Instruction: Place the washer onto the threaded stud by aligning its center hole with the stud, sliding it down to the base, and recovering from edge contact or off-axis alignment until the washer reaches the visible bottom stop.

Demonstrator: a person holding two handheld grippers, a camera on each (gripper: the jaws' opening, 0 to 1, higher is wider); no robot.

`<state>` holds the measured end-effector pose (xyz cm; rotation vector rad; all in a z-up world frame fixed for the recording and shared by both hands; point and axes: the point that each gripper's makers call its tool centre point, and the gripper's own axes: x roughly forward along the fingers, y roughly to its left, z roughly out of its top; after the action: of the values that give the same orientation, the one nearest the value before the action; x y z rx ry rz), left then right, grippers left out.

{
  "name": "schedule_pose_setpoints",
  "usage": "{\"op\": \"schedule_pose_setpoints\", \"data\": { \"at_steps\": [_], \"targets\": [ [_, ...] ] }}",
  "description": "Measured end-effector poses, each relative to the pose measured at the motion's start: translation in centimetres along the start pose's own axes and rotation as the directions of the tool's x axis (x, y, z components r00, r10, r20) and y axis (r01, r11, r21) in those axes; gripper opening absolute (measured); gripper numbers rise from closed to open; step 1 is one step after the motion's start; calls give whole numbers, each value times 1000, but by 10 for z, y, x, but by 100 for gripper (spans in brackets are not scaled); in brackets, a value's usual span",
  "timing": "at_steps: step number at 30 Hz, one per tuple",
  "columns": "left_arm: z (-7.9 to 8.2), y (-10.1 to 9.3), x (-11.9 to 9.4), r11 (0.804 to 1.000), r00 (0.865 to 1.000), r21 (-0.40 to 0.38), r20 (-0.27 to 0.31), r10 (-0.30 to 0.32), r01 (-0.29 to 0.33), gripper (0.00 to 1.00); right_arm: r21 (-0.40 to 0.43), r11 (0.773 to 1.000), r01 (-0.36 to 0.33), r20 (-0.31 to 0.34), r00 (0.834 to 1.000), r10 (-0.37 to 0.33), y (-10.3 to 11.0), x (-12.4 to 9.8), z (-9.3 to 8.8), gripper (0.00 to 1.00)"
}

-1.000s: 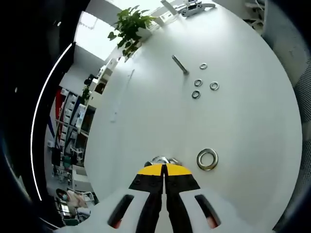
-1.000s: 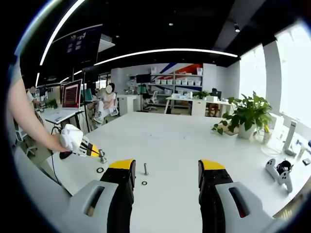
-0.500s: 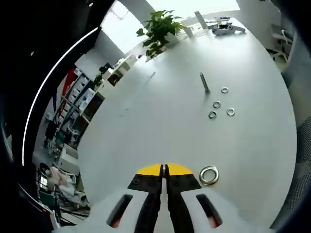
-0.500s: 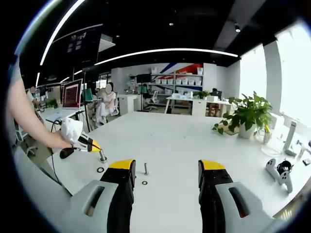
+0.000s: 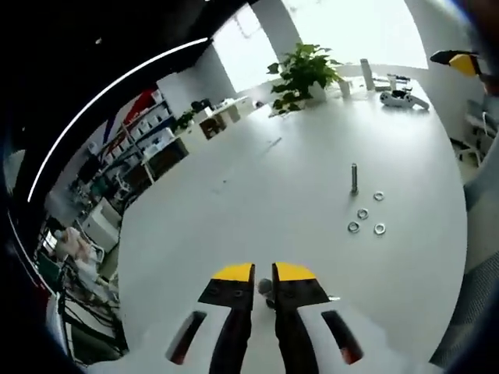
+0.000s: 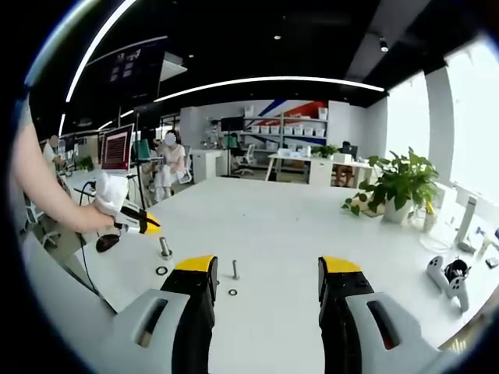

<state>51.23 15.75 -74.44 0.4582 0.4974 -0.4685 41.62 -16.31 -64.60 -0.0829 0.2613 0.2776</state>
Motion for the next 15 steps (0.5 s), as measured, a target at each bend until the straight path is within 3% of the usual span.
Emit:
{"op": "schedule_pose_setpoints", "data": {
  "at_steps": [10,15],
  "targets": [
    [5,4,-10,990,998,-141,56,18,-10,10,0,1000,-6,6,1000,6,1,1,1,55],
    [7,1,-16,992,997,-129,71,5,5,10,3,1000,-8,22,1000,8,2,0,4,56]
  ]
}}
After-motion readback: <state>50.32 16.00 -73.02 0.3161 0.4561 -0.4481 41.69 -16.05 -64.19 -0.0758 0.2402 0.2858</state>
